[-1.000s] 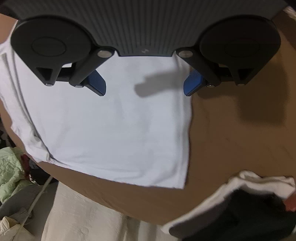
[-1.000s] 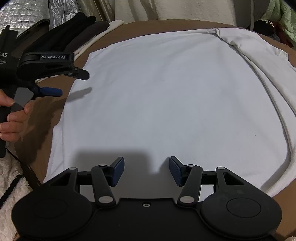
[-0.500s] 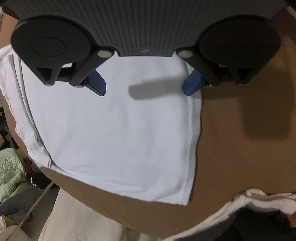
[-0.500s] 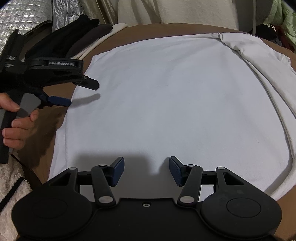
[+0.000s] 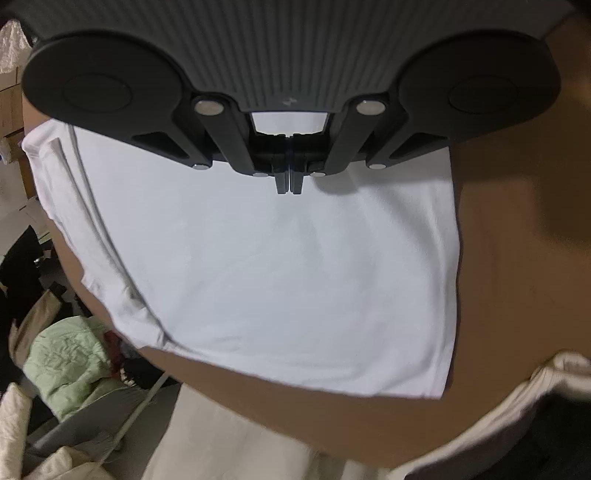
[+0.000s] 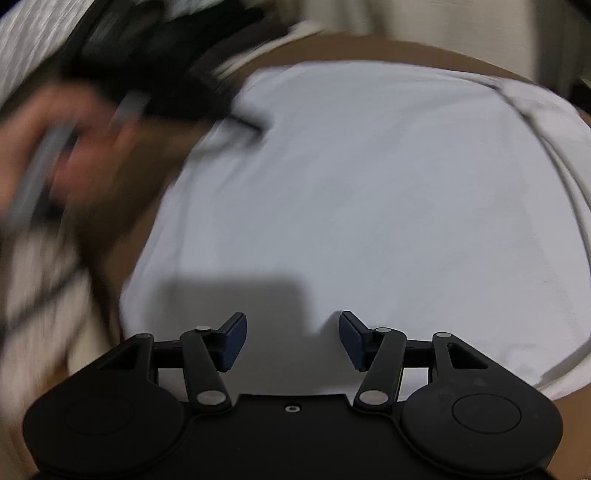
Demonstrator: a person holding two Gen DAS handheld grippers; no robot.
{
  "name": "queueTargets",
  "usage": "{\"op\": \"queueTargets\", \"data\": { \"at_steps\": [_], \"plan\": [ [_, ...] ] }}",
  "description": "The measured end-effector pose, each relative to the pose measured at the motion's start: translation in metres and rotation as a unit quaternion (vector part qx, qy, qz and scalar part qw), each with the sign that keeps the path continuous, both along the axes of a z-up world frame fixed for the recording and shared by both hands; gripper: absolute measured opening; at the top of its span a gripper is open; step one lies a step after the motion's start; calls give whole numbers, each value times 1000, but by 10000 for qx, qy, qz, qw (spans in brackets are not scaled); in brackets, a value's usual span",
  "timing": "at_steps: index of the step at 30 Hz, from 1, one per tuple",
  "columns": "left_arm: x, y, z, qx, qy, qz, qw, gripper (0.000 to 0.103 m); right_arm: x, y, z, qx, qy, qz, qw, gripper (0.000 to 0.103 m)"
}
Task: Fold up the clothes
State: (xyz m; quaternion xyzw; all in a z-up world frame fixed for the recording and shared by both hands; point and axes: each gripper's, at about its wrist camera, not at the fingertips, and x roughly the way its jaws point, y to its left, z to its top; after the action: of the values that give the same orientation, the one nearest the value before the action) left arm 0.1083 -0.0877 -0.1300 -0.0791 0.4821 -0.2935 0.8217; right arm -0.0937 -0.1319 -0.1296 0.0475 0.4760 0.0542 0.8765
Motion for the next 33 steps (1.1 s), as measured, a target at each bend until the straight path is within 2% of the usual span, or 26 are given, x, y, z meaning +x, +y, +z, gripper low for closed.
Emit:
{"op": "queueTargets", "data": {
  "at_steps": [1, 2, 5, 7, 9, 10, 11, 12, 14, 18, 21, 29, 31, 33],
  "plan": [
    [1, 0, 1, -83, 40, -12, 10000, 0, -4, 10, -3, -189, 44, 245, 9995, 64],
    [1, 0, 0, -109, 81, 2, 9999, 0, -6, 19, -6, -385, 17, 425, 9984, 70],
    [3, -2, -5, 22, 150, -1, 9999, 2, -1, 38, -16, -873, -168, 685, 9937, 77],
    [4, -3, -7, 80, 198, 14, 9998, 3, 5, 41, -20, -876, -288, 729, 9931, 78],
    [5, -1, -9, 69, 265, 68, 9996, 3, 10, 34, -20, -688, -407, 651, 9947, 64],
    [6, 0, -10, 43, 298, 89, 9995, 3, 12, 29, -17, -611, -486, 586, 9952, 43],
    [6, 1, -10, 22, 313, 95, 9995, 3, 14, 24, -14, -556, -555, 499, 9957, 4],
    [6, 1, -10, 5, 320, 95, 9994, 3, 15, 19, -11, -524, -597, 372, 9961, 1],
    [5, 2, -8, -53, 261, 92, 9996, 3, 16, 7, -7, -389, -671, 132, 9969, 0],
    [5, 4, -2, -248, 124, 121, 9995, 3, 12, -6, 7, -672, -1092, -366, 9911, 0],
    [5, 6, 0, -342, 95, 176, 9992, 3, 10, -22, 17, -686, -1336, -744, 9858, 0],
    [4, 4, 2, -346, 138, 199, 9991, 3, 3, -73, 29, -637, -1528, -1827, 9691, 0],
    [7, 2, 2, -319, 206, 203, 9991, 3, 1, -87, 28, -491, -1481, -2089, 9654, 0],
    [15, -4, 2, -210, 452, 118, 9987, 3, -2, -102, 25, -203, -1404, -2330, 9621, 0]
  ]
}}
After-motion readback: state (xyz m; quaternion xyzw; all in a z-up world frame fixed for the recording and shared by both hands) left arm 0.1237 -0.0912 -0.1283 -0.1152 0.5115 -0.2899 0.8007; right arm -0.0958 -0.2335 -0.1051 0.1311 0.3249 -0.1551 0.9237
